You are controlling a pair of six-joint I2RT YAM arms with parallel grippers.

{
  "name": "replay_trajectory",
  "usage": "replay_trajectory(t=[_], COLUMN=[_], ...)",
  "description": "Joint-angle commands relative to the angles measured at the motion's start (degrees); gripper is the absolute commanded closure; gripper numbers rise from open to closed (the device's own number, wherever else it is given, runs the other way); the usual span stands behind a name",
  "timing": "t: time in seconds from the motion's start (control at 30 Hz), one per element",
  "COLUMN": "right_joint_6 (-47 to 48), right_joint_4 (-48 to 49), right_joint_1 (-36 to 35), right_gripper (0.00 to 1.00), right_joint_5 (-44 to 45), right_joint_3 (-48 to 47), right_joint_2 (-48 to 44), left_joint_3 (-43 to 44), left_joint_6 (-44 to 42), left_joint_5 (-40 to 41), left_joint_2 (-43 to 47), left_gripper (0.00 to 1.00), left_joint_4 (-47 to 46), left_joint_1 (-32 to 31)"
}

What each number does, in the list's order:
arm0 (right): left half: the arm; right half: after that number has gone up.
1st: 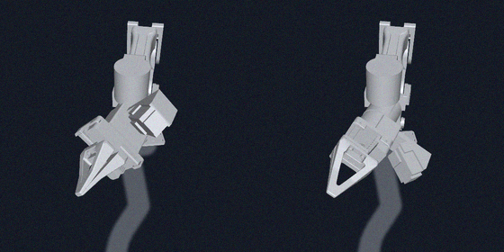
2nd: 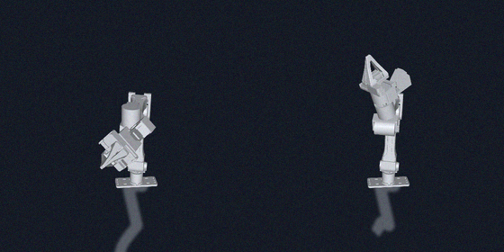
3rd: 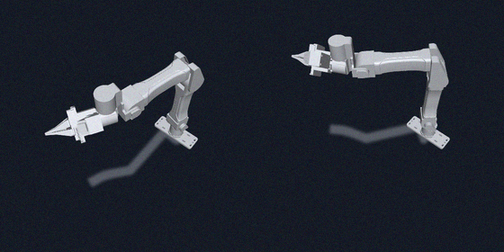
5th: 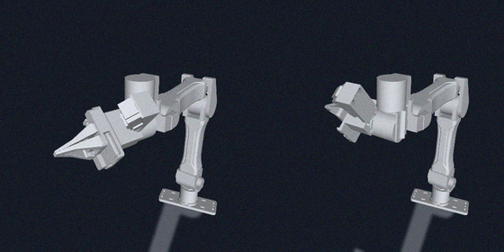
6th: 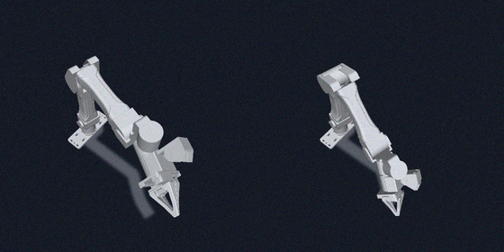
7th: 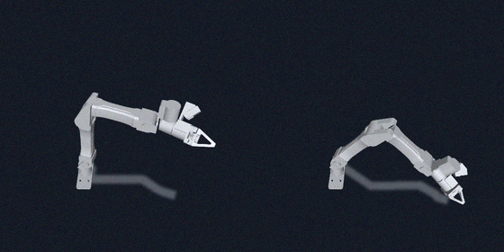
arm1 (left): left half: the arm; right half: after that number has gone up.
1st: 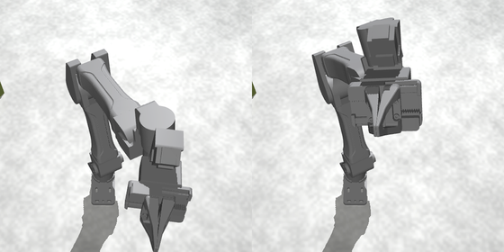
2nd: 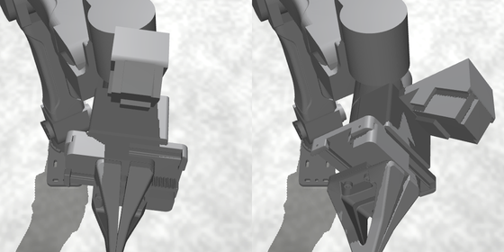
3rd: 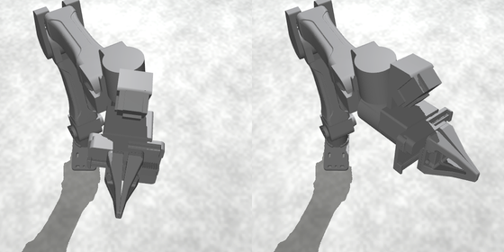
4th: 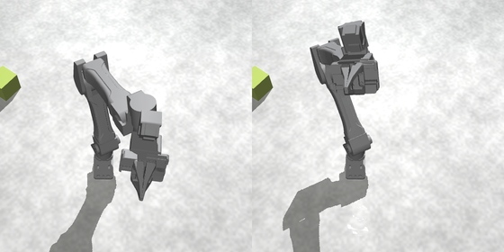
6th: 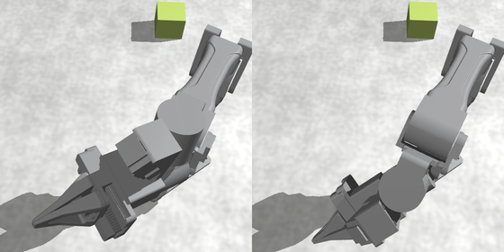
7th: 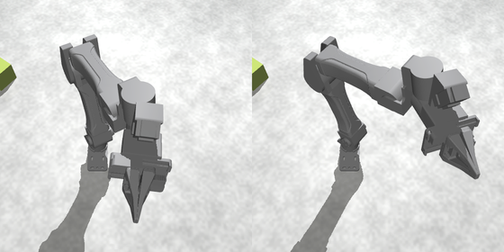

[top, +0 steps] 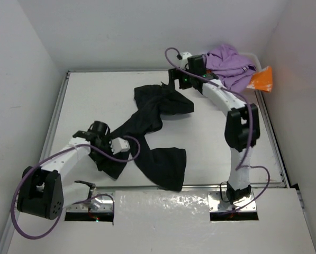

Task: Fold and stack the trousers
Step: Flatten the trousers out

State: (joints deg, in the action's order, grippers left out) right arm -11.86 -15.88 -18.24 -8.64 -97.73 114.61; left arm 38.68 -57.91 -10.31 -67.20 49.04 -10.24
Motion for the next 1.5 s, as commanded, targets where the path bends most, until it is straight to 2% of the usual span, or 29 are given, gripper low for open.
replay_trajectory(t=[0.0,0.07,0.13,0.2,0.23,0.27,0.3,0.33,0.37,0.4,0.43,0.5,0.53,0.6,0.67,0.7,0.73,0.77,0.8,0.87,0.93,1.0,1.07,1.1,1.13,1.17,1.23,1.33,1.47], right_joint_6=[5.4,6.1,7.8,8.3,7.2,7.2,5.9,5.5,5.0,4.8,4.5,3.0,2.5,2.5,4.2,4.3,4.0,1.0,-0.2,-4.6,-8.4,-9.6,-8.2,-8.4,-9.0,-9.1,-10.4,-10.0,-6.3], right_joint_4=[-8.8,-9.1,-9.3,-11.1,-13.4,-13.4,-14.2,-13.7,-11.9,-10.6,-9.4,-6.8,-6.4,-4.7,-2.1,-1.2,0.0,0.8,2.2,5.0,7.7,7.8,3.1,1.0,-2.4,-3.7,-4.2,2.3,1.0], right_joint_1=[-1.4,-1.7,-2.0,-2.4,-2.6,-2.7,-2.8,-3.4,-3.7,-4.3,-5.8,-7.7,-8.9,-13.6,-19.6,-21.1,-21.9,-21.5,-20.4,-13.4,-5.4,-3.2,-2.8,-2.9,-2.8,-2.7,-2.7,-2.9,-6.9], right_gripper=[0.01,0.01,0.02,0.21,0.49,0.62,0.69,0.91,0.98,1.00,1.00,1.00,1.00,1.00,0.87,0.76,0.59,0.43,0.37,0.25,0.22,0.24,0.38,0.56,0.65,0.65,0.56,0.32,0.24], right_joint_5=[0.9,0.7,0.9,0.7,0.3,0.2,-0.1,-0.2,0.5,1.1,1.7,3.9,4.2,3.6,1.4,0.2,-3.4,-4.1,-3.1,-3.2,-4.5,-2.3,-1.0,-1.4,-4.2,-6.1,-8.1,-9.7,-9.8], right_joint_3=[-5.2,-4.7,-1.4,2.4,3.8,5.7,11.2,14.6,18.5,26.5,30.1,39.8,42.2,46.6,51.8,53.7,54.2,54.7,54.7,54.8,55.6,54.1,51.7,49.3,47.6,47.1,48.1,53.5,52.3], right_joint_2=[7.4,9.3,10.1,9.2,8.7,7.7,4.4,2.1,-0.6,-3.7,-10.1,-16.3,-21.7,-26.6,-33.5,-35.5,-37.3,-40.6,-42.0,-45.7,-47.6,-48.2,-45.6,-41.3,-36.9,-36.8,-33.2,-32.2,-25.5], left_joint_3=[-8.1,-10.9,-11.3,-9.2,-7.8,-7.1,-6.5,-5.9,-4.6,-3.7,-2.5,3.5,5.9,14.3,23.1,25.7,27.7,30.7,31.8,33.3,34.1,34.8,34.6,34.7,35.4,35.9,37.3,38.6,38.7], left_joint_6=[-2.5,-2.5,-1.4,1.6,2.9,3.2,3.2,3.1,3.1,2.9,2.8,4.0,4.8,7.9,11.0,11.7,11.9,11.2,10.0,6.3,4.2,2.9,3.9,5.4,7.9,8.8,11.3,13.6,16.3], left_joint_5=[14.6,20.6,25.0,25.1,24.9,24.9,25.6,26.3,27.2,26.8,26.0,23.6,23.1,20.6,16.4,14.3,12.2,9.8,2.4,-4.3,-10.7,-13.7,-14.1,-14.0,-13.7,-13.3,-12.2,-10.4,-6.8], left_joint_2=[-0.1,-1.6,-4.7,-7.8,-8.6,-9.4,-10.7,-11.2,-11.6,-11.7,-11.9,-13.6,-14.7,-17.9,-20.7,-21.0,-21.0,-20.6,-19.2,-17.4,-15.5,-14.9,-14.2,-13.6,-13.1,-12.9,-12.5,-11.9,-11.6], left_gripper=[0.04,0.03,0.05,0.29,0.48,0.57,0.66,0.95,1.00,1.00,1.00,1.00,1.00,1.00,1.00,1.00,1.00,1.00,1.00,1.00,1.00,1.00,1.00,1.00,1.00,1.00,1.00,1.00,1.00], left_joint_4=[-10.2,-20.5,-24.7,-26.7,-27.3,-27.6,-27.9,-29.8,-31.1,-32.2,-33.6,-34.3,-34.6,-34.6,-32.9,-32.0,-30.6,-29.7,-28.6,-23.2,-17.2,-13.2,-10.9,-11.2,-11.5,-11.5,-11.3,-11.0,-12.2], left_joint_1=[-2.3,-2.8,-2.7,-2.5,-1.9,-1.9,-0.8,-0.1,2.3,3.9,5.8,11.3,13.6,18.1,20.8,21.1,21.3,21.4,21.4,21.3,21.5,21.8,22.3,22.7,23.3,23.4,23.6,23.7,23.7])
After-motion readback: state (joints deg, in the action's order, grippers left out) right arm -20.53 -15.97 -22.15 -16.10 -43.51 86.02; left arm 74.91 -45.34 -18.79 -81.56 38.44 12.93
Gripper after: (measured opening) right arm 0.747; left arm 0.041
